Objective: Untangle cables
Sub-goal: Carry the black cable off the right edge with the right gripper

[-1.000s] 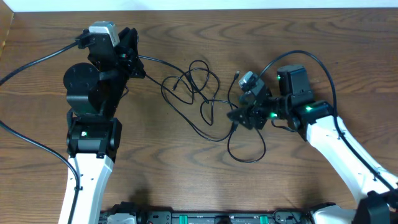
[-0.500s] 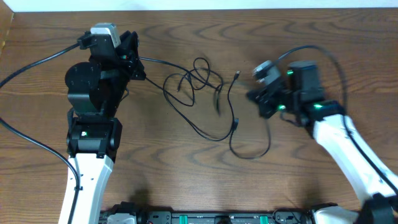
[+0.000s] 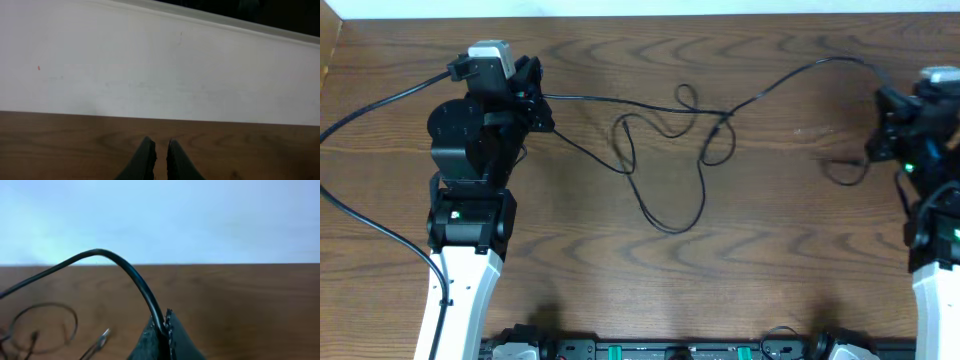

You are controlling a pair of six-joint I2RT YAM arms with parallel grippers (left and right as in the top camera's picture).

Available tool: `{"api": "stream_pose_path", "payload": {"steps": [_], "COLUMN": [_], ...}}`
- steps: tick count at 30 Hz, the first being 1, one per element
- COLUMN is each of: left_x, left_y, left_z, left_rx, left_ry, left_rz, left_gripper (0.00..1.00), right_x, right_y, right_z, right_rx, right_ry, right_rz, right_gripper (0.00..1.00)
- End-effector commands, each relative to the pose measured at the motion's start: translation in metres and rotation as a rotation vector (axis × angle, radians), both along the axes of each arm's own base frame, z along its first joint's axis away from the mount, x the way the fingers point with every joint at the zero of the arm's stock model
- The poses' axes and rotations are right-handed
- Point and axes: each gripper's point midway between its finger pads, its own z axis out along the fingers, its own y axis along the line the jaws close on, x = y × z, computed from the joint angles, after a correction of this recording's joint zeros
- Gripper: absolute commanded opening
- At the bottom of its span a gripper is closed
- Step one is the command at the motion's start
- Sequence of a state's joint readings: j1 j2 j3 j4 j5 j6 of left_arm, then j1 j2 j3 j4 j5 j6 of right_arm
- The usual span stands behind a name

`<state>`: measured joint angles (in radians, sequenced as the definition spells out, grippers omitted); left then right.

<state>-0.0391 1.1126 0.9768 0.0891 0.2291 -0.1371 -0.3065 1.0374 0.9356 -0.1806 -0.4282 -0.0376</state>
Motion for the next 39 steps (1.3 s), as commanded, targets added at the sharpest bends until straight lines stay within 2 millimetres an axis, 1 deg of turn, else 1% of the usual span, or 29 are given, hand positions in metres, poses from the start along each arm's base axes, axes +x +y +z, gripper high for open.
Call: {"api": "stream_pose_path", "payload": {"steps": [1, 7, 11, 13, 18, 22, 24, 28, 31, 36, 39], "left_x": [0.001, 0.003, 0.005, 0.006, 0.006, 0.01, 0.012, 0.015, 0.016, 0.015, 0.014], "left_y": [0.005, 0.005, 0.019, 0.027, 0.039, 0.053, 0.056, 0.062, 0.072, 0.077, 0.08], "left_z": [0.004, -0.004, -0.014, -0.023, -0.05, -0.071, -0.08, -0.092, -0.1, -0.109, -0.111], "left_rx": [0.014, 0.016, 0.031, 0.05, 0.138, 0.167, 0.174, 0.183, 0.196, 0.199, 0.219], "left_ry": [-0.008, 0.018, 0.054, 0.086, 0.177, 0.247, 0.274, 0.308, 0.332, 0.364, 0.373], "left_rz": [0.019, 0.022, 0.098, 0.145, 0.198, 0.27, 0.283, 0.301, 0.346, 0.352, 0.366], "left_gripper": [0.07, 0.08, 0.07, 0.07, 0.07, 0.08, 0.08, 0.07, 0.07, 0.08, 0.08], "right_x": [-0.005, -0.009, -0.013, -0.016, -0.028, -0.041, -0.046, -0.049, -0.049, -0.044, -0.044], "right_y": [-0.023, -0.05, -0.067, -0.077, -0.109, -0.136, -0.144, -0.15, -0.149, -0.131, -0.132], "right_z": [0.015, 0.021, 0.026, 0.028, 0.029, 0.029, 0.029, 0.029, 0.029, 0.03, 0.032], "right_rx": [0.002, 0.016, 0.03, 0.038, 0.048, 0.079, 0.092, 0.094, 0.11, 0.138, 0.134], "right_ry": [-0.038, -0.062, -0.083, -0.09, -0.098, -0.102, -0.104, -0.105, -0.106, -0.109, -0.113], "right_rz": [-0.073, -0.151, -0.204, -0.236, -0.331, -0.419, -0.45, -0.467, -0.467, -0.362, -0.367], "right_gripper": [0.01, 0.01, 0.01, 0.01, 0.01, 0.01, 0.01, 0.01, 0.01, 0.01, 0.01]}}
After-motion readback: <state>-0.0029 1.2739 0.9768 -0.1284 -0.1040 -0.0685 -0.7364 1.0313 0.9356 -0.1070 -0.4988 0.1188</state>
